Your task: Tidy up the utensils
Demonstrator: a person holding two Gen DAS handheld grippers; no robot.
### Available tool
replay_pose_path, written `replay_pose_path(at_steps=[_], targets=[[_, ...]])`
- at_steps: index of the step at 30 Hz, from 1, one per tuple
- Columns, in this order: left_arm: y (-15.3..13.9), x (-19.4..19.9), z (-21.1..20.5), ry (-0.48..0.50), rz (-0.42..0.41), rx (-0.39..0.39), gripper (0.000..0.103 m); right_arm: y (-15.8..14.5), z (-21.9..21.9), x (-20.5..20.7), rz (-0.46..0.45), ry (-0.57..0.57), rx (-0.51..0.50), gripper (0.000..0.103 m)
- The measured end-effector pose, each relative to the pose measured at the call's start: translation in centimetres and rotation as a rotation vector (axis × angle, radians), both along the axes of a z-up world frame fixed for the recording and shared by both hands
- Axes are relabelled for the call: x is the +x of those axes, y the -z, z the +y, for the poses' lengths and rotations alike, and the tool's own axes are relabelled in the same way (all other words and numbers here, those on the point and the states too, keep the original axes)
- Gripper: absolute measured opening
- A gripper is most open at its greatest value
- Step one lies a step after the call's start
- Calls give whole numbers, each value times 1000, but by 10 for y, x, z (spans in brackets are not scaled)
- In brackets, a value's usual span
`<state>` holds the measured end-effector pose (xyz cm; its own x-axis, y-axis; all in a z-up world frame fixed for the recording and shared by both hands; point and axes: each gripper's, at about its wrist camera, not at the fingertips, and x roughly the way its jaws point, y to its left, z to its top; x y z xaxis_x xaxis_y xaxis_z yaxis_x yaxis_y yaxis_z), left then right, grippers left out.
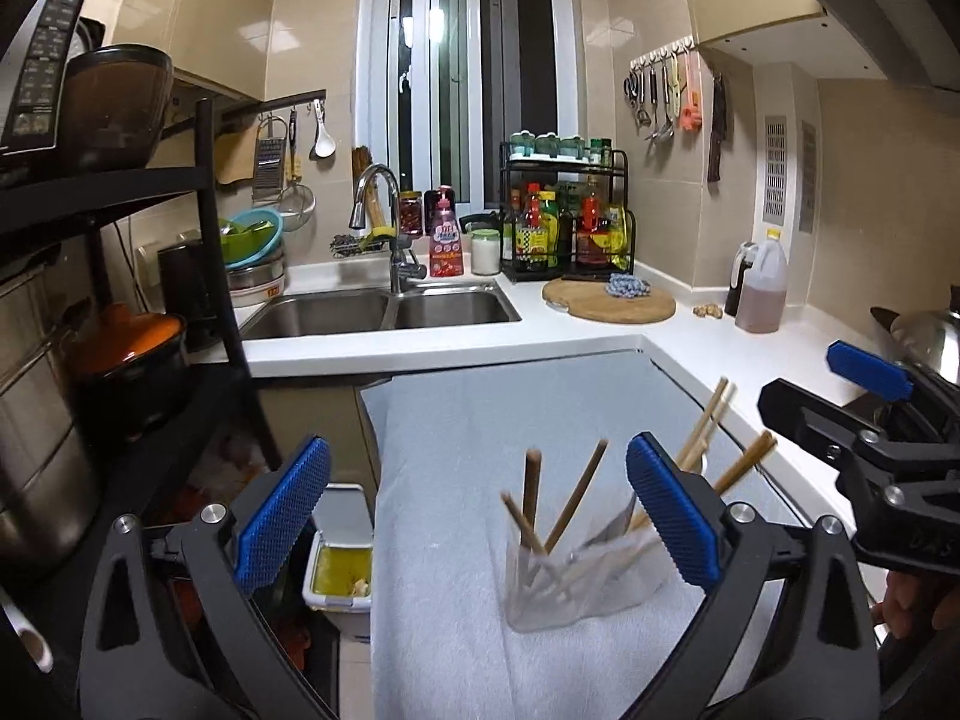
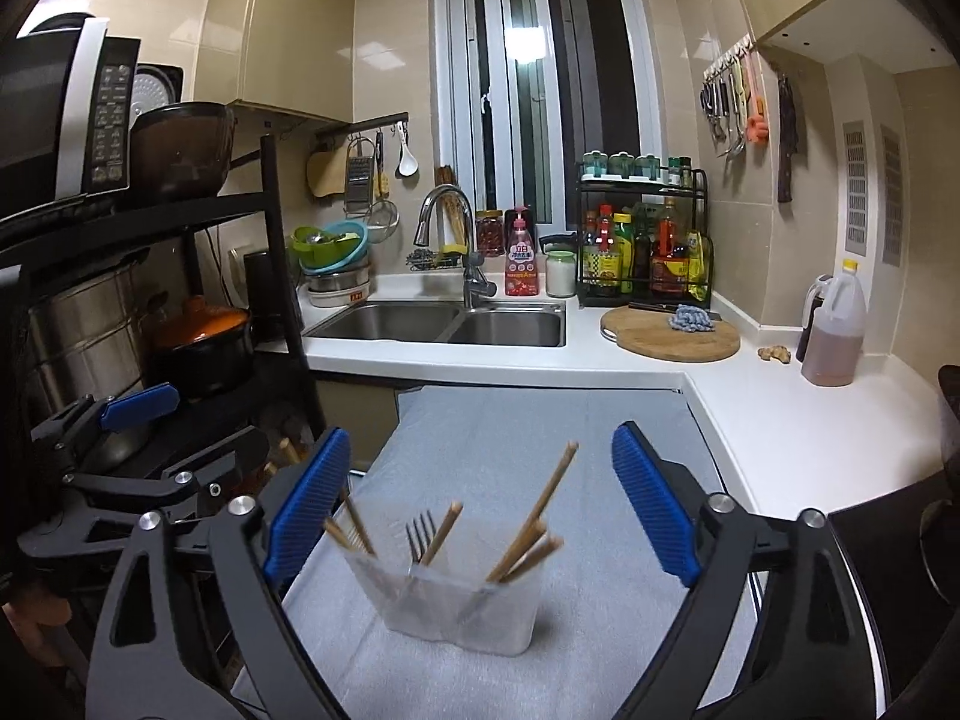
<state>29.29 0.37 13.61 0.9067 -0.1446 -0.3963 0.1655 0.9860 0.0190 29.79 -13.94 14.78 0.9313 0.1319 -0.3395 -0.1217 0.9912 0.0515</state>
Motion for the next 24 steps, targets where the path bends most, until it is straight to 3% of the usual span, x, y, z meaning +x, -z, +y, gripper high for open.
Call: replay_pose_path(at_steps=[3,10,24], targets=[[6,-19,0,-17,10,10,95,6,-2,-24,-19,30,2,98],[24,-65,4,-71,13,-10,95,38,-3,-79,-29,110,-55,98],[63,-132,-4,-106,23,27,95,87,-1,-134,36,170,-42,98]])
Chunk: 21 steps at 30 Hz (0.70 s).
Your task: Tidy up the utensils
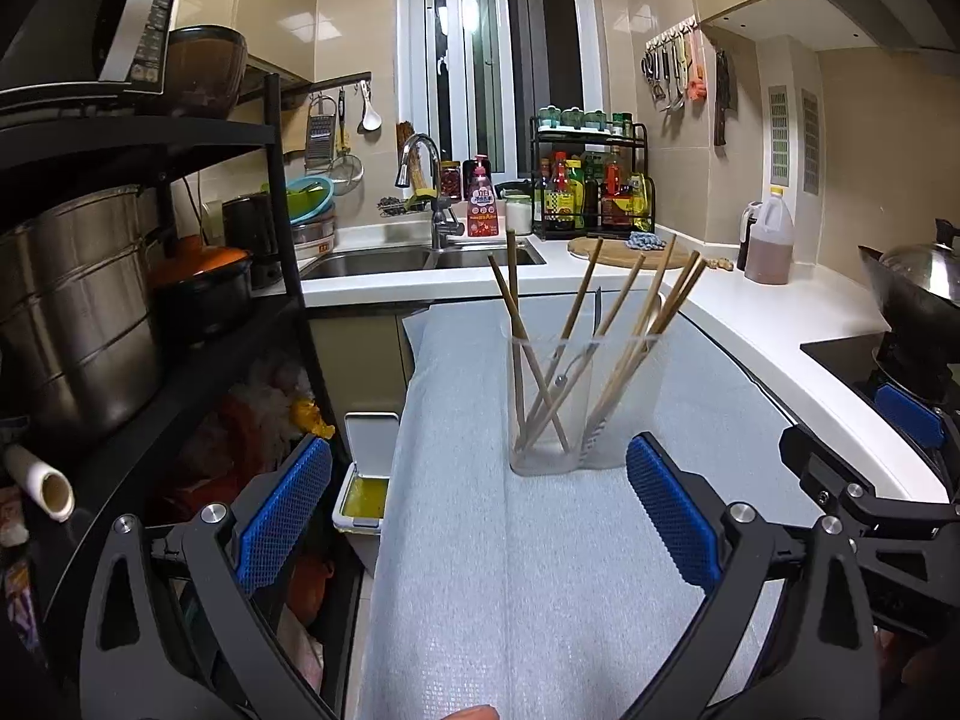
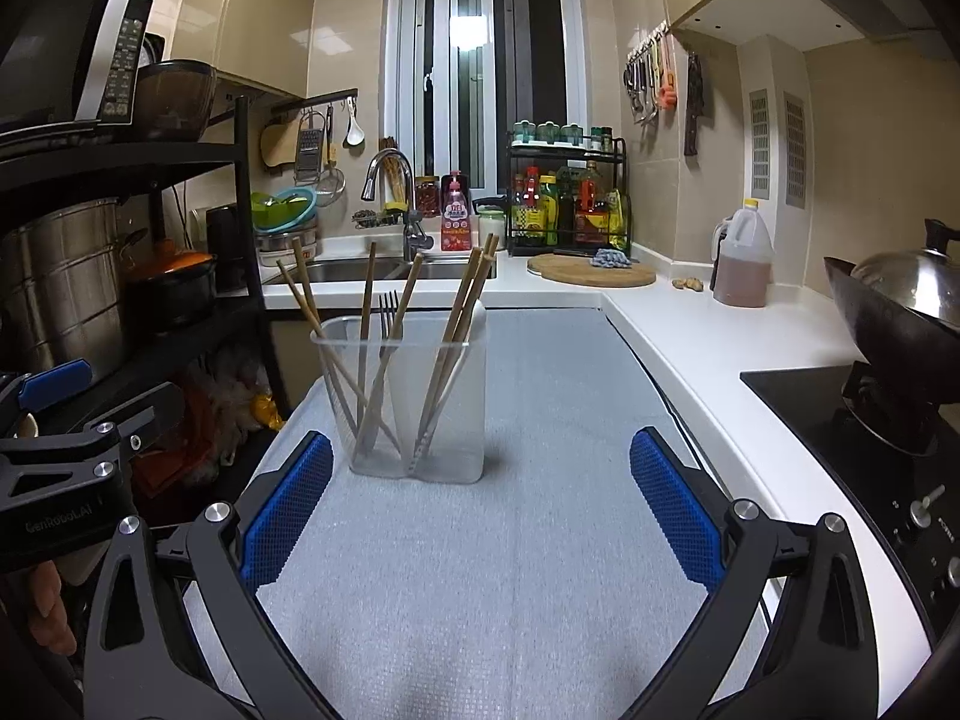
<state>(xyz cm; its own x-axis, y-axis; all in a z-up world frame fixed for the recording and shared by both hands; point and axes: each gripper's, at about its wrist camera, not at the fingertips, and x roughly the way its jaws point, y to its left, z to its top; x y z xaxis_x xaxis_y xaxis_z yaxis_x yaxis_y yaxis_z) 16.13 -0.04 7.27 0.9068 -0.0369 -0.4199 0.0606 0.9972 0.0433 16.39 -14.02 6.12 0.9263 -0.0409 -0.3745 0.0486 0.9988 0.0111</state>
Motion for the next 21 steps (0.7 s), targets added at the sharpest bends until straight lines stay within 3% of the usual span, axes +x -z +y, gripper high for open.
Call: replay_pose_path(at_steps=[9,21], targets=[[2,-22,5,-13,-12,-13,95,6,3,-18,-9,-3,-11,98],[10,-23,4,-14,-19,-9,95,12,1,-22,-9,1,-10,98]])
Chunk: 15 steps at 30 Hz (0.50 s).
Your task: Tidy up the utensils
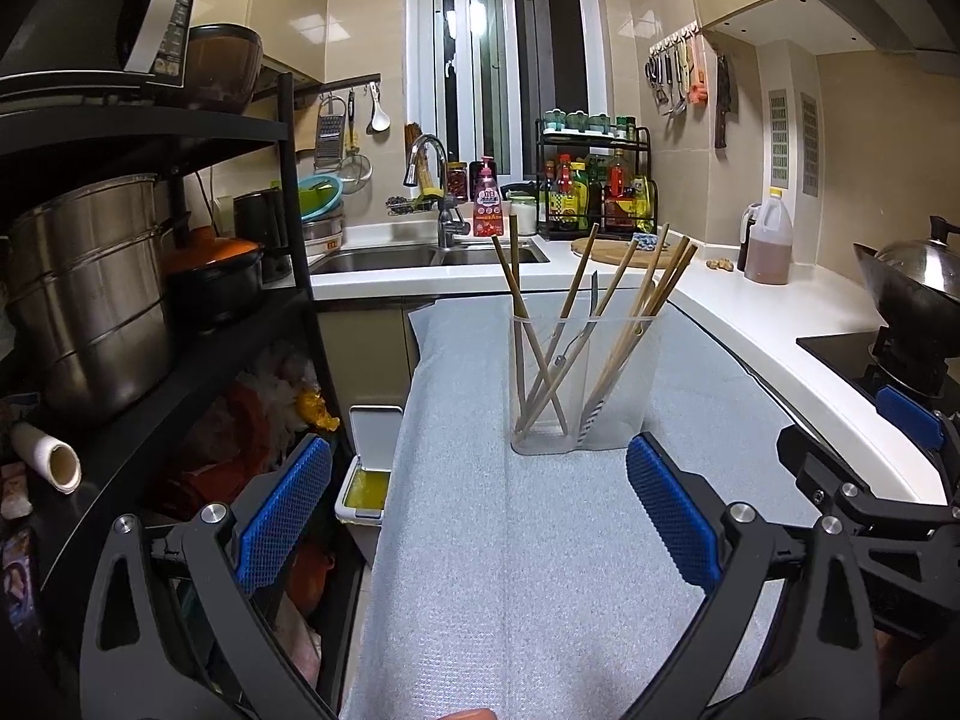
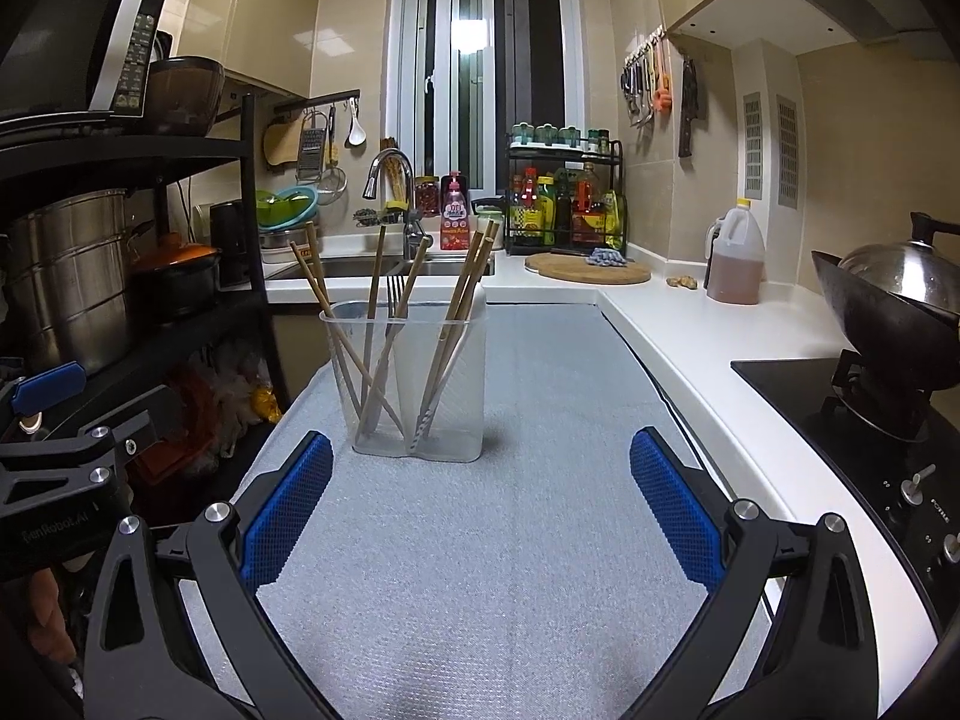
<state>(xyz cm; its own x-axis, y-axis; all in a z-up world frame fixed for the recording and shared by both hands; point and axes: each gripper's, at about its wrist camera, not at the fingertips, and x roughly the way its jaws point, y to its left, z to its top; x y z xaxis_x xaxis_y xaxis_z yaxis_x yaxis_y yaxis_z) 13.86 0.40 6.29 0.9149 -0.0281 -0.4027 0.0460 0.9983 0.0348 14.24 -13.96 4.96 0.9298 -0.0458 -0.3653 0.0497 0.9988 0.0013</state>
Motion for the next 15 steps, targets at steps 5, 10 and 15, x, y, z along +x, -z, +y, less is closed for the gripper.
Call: replay_pose_path(at_steps=[5,10,15], targets=[[3,0,2,0,-14,1,95,3,-1,1,-4,0,4,98],[6,1,4,-11,-6,-6,95,6,0,1,2,-4,1,98],[5,1,4,-12,-9,-5,95,7,1,1,1,-9,-2,98]])
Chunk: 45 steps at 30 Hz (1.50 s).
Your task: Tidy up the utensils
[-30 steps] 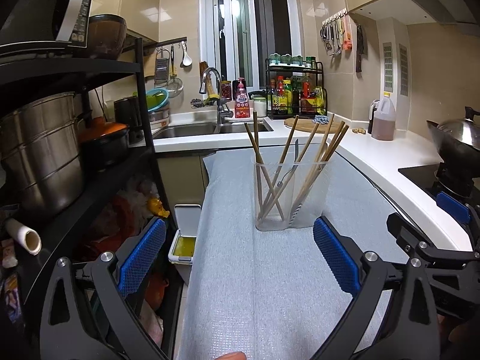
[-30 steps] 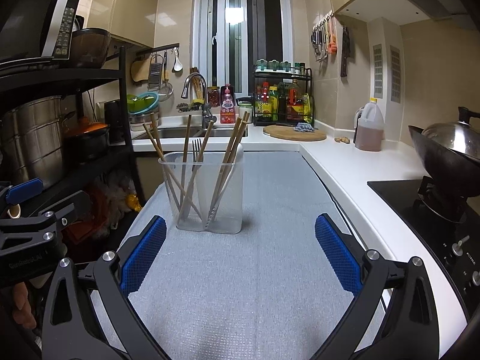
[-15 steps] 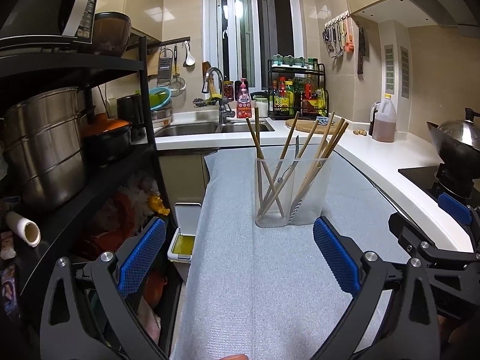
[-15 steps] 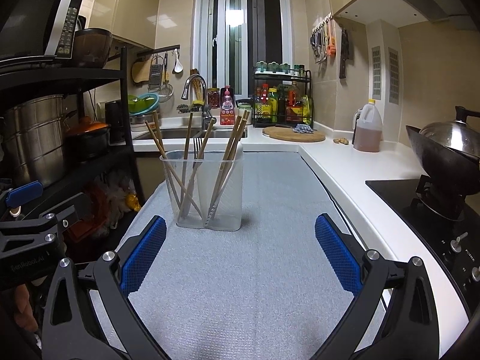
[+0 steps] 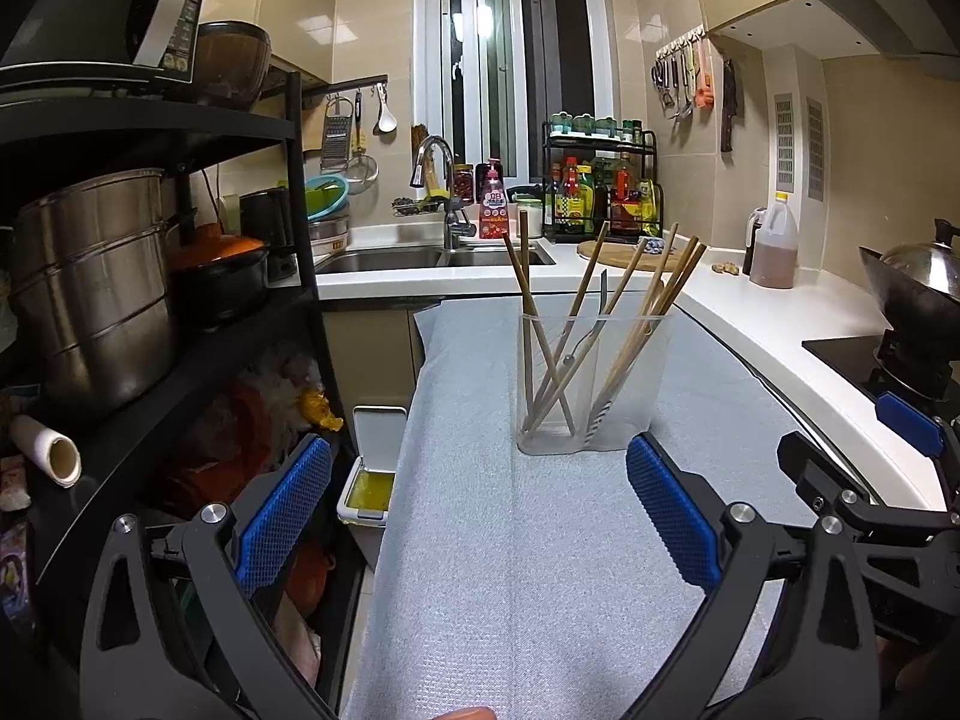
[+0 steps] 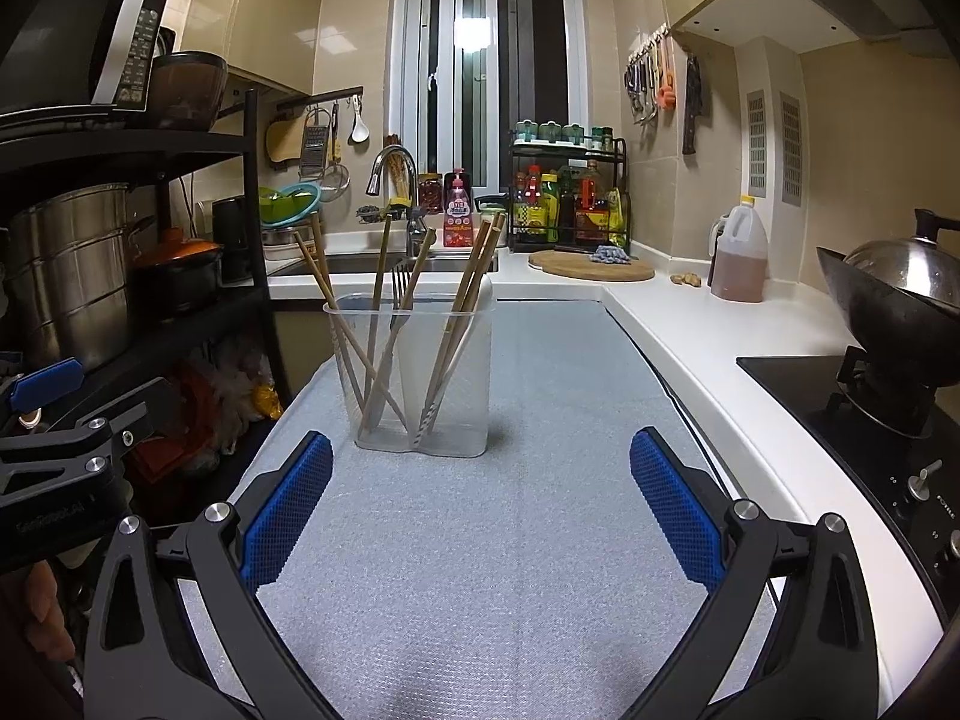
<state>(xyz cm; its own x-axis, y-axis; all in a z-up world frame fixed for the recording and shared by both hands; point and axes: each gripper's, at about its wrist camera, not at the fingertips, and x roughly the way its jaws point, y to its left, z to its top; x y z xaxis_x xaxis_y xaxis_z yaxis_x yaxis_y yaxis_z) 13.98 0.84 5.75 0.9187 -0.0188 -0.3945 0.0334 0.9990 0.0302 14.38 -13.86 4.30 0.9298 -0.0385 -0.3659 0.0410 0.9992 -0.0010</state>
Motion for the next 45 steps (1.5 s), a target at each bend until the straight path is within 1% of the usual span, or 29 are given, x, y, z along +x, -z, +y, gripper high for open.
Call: replay_pose_path(at_steps=[40,45], targets=[[-2,-3,-2,11,0,13,95,0,-1,0,4,0,-3,98],[-2,-4,-3,9,-4,24,95,0,-1,-1,3,1,-1,98]])
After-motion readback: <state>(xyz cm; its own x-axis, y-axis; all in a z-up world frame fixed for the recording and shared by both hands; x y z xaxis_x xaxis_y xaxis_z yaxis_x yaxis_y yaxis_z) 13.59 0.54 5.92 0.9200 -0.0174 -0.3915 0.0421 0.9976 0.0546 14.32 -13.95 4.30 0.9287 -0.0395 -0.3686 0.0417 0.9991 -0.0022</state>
